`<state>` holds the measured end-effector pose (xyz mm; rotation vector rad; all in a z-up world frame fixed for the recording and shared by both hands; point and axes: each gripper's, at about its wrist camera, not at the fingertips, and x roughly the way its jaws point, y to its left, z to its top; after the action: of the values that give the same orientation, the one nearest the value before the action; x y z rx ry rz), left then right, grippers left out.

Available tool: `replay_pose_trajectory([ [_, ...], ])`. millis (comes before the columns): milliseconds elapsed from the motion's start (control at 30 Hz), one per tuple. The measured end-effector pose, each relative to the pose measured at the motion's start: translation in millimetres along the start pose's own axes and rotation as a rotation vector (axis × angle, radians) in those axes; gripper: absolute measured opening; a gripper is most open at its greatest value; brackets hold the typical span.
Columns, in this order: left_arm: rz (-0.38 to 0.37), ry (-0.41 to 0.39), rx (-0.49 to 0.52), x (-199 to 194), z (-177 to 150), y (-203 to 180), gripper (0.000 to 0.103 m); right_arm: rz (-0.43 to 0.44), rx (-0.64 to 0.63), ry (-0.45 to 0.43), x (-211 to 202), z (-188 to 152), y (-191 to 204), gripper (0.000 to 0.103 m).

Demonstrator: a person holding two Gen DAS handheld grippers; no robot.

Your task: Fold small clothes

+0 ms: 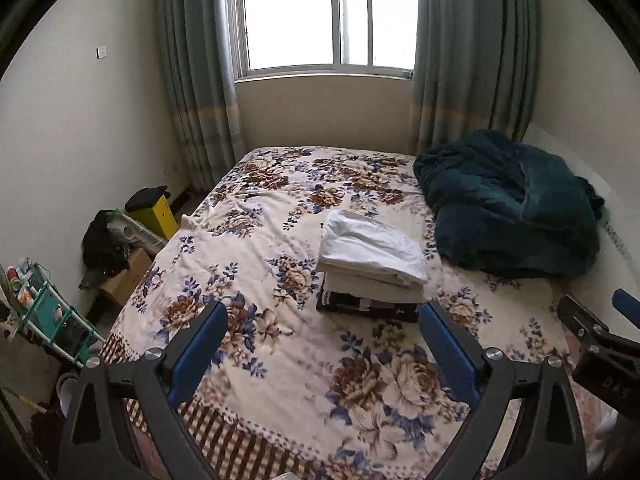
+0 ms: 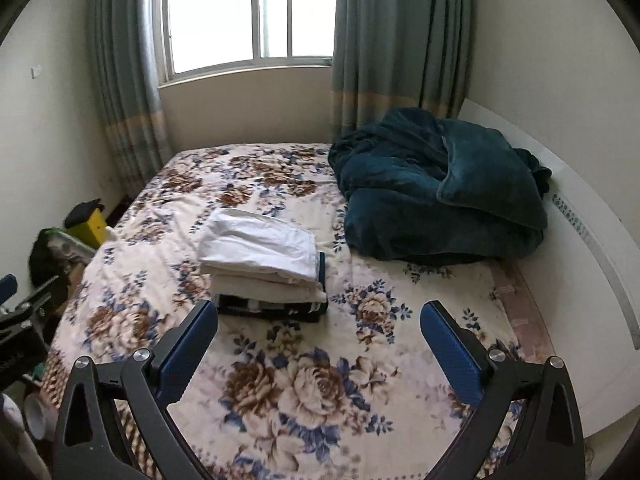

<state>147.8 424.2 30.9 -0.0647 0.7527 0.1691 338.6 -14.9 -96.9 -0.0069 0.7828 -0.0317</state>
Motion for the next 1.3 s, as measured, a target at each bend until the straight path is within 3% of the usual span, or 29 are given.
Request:
replay_pose_trajectory([
  [200,-0.004,-0.022,0.0,-36,-7,3,0.098,0.022,-0.023,-0.025,-74,-9,-5,0.103],
  [300,-0.012,-0.023,0.008,-44,-7,7,0.103,0.008,-0.027,-0.043,-98,-8,-5,0.103],
  [533,-0.006,-0.073,0.017,-70,-15,11,0.103,0.009,-0.038,-0.07,-134,-6,3,0.103],
  [1300,0.002,-0.078,0.001,-77,-18,18,0.103,0.041,-0.029,-0.062,-147,5,-1,0.103],
])
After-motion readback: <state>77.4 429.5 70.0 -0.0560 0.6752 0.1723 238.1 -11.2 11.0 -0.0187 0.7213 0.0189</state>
